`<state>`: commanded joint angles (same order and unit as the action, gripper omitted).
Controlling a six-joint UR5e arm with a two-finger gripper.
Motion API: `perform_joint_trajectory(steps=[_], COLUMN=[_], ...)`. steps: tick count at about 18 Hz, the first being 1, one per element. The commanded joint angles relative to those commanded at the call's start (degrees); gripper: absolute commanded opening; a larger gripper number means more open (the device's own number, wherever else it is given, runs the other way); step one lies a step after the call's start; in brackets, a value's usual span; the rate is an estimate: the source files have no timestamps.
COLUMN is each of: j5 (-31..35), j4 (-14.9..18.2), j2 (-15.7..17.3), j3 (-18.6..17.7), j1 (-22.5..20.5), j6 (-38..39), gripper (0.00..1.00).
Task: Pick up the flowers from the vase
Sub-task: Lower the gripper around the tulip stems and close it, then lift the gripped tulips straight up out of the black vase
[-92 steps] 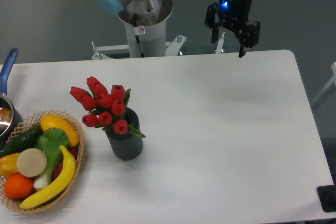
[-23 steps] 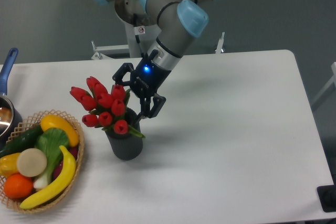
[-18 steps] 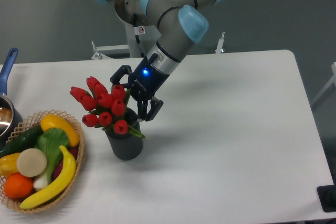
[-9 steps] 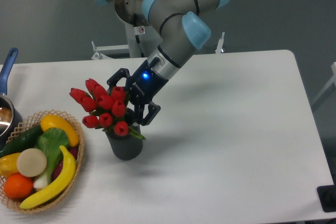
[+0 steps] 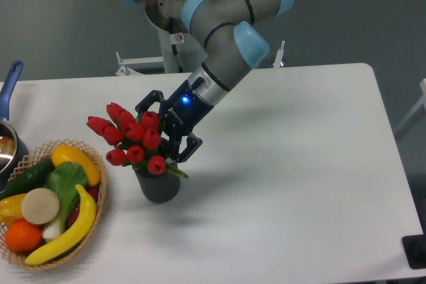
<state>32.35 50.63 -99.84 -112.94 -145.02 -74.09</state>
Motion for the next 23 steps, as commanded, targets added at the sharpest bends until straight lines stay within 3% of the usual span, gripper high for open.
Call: perform_joint_trajectory(steps=[8,15,23], j5=[0.0,-0.2,-3.3], j4=[-0.1,0.0,0.0], j2=[0.4,0.9,4.9], j3=[-0.3,-0.8,-0.7], j1=[0.0,-0.3,-0.3], j6=[0.0,0.7,3.5], gripper=[0.64,0.62,0.62])
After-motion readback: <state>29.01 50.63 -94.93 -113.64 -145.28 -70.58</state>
